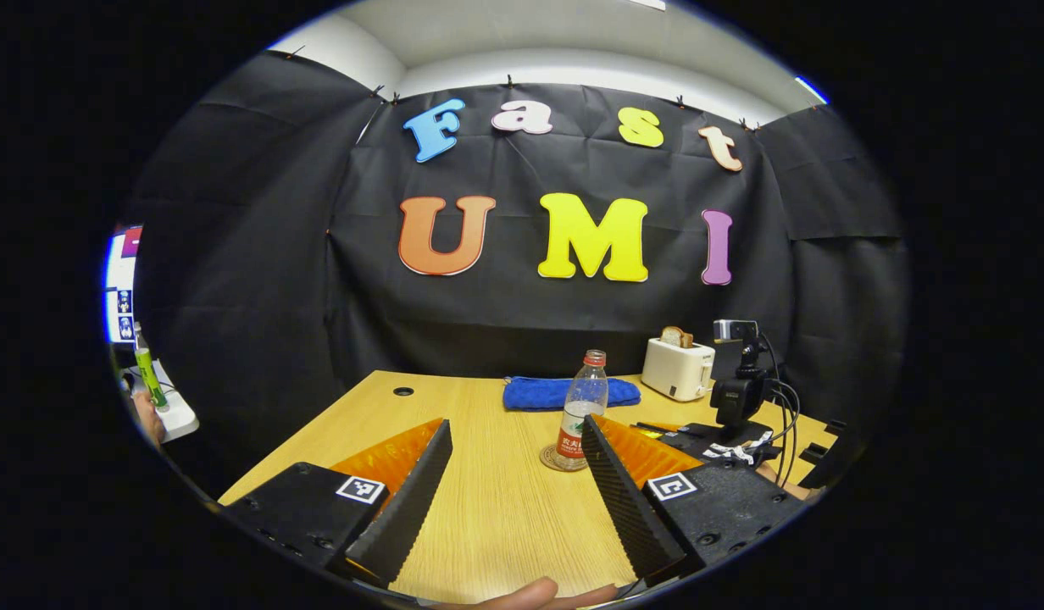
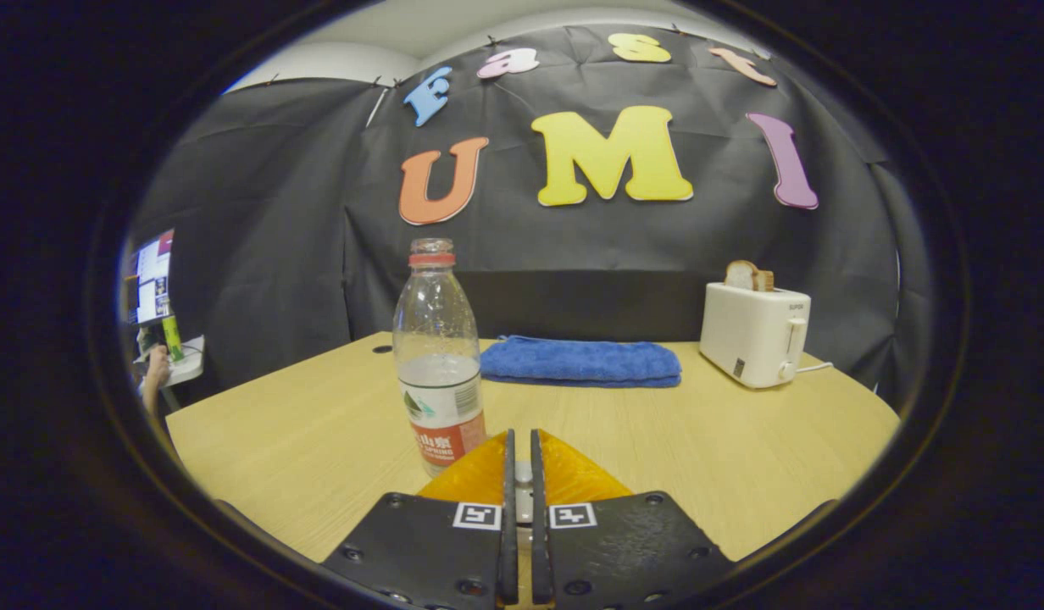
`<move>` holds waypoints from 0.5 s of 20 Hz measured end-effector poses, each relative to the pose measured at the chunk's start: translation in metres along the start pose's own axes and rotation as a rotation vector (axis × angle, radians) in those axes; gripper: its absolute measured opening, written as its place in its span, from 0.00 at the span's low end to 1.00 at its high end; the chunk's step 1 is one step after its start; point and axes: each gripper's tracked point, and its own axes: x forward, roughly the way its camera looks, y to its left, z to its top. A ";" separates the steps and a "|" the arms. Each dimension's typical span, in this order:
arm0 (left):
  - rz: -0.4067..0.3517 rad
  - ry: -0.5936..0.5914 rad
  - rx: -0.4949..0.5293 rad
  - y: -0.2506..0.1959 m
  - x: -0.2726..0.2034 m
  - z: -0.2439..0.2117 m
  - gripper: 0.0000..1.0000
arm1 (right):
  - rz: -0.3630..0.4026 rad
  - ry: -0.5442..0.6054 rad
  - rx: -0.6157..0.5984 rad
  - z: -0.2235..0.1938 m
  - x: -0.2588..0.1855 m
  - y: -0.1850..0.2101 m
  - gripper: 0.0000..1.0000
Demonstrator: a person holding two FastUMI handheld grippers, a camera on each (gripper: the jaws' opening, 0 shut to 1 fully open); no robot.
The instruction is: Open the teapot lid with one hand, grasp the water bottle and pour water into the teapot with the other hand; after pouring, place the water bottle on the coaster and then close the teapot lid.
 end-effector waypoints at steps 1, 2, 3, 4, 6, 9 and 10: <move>-0.004 -0.001 0.001 -0.001 0.001 0.000 0.96 | 0.003 0.004 0.005 0.000 0.000 0.000 0.05; -0.006 -0.004 0.001 -0.001 0.000 0.000 0.96 | 0.003 0.005 0.010 0.000 0.000 -0.001 0.04; -0.013 -0.005 -0.005 -0.002 -0.001 0.000 0.96 | 0.002 0.007 0.008 -0.001 -0.002 0.000 0.04; -0.023 -0.007 -0.014 -0.004 -0.001 0.000 0.96 | 0.000 0.007 0.006 0.001 -0.001 -0.002 0.04; -0.041 -0.001 -0.024 -0.009 0.000 0.000 0.96 | -0.003 0.005 0.006 0.000 -0.003 -0.003 0.04; -0.030 0.010 -0.018 -0.006 0.003 -0.005 0.96 | -0.002 0.005 0.014 -0.002 -0.004 -0.005 0.04; -0.032 0.014 -0.018 -0.006 0.003 -0.006 0.96 | -0.003 0.005 0.014 -0.001 -0.004 -0.005 0.06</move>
